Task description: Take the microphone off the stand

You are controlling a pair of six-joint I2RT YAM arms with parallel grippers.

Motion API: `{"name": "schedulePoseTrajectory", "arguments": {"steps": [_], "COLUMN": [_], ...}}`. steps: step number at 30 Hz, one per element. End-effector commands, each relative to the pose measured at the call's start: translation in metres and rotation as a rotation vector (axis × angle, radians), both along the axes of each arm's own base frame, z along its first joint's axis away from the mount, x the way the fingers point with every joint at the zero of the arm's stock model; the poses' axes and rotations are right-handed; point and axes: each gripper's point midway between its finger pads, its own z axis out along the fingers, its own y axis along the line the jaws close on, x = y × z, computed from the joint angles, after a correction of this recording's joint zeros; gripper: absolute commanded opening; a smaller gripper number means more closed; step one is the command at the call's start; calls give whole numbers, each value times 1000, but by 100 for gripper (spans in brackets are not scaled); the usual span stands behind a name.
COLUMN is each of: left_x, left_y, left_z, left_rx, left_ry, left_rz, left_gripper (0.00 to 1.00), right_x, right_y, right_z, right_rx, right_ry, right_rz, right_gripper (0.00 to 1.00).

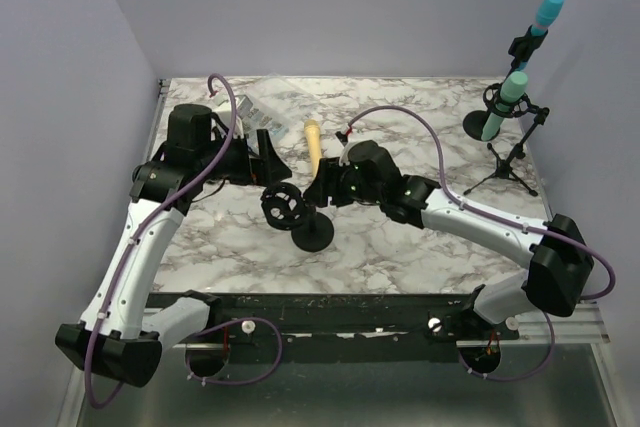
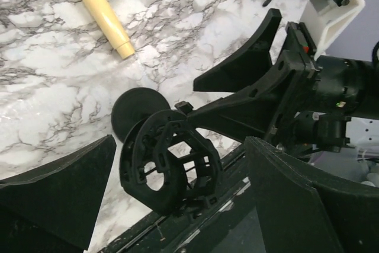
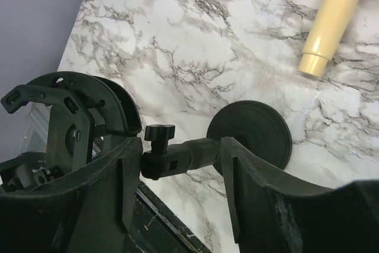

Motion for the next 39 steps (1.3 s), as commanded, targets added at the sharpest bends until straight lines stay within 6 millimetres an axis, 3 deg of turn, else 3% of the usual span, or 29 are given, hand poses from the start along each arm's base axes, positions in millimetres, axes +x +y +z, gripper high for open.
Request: {"name": "schedulePoseTrajectory", "arguments": {"steps": [1, 6, 11, 14, 26, 39], "left_x": [2, 2, 1, 2, 13, 3], "left_y": [11, 15, 19, 16, 11, 11], "left_z": [-1, -7, -24, -32, -55, -70], "left_rx": [132, 183, 271, 321, 474, 581], "left_ry": [-26, -41, -26, -33, -22, -7], "left_rz": [-35, -59, -54, -58, -75, -105], "left_gripper": [90, 85, 76, 75, 53, 32], "right_x": [-9, -8, -7, -6, -16, -21], "right_y": [-26, -21, -31, -40, -71, -80], "right_z": [-16, 22, 38, 40, 32, 22], "right_rx": [-165, -98, -96, -117, -148, -158], "right_ry": [34, -10, -45, -61, -63, -47], "right_rz": [6, 10, -20, -43, -108, -125], "right_gripper": [64, 74, 75, 76, 77, 78]}}
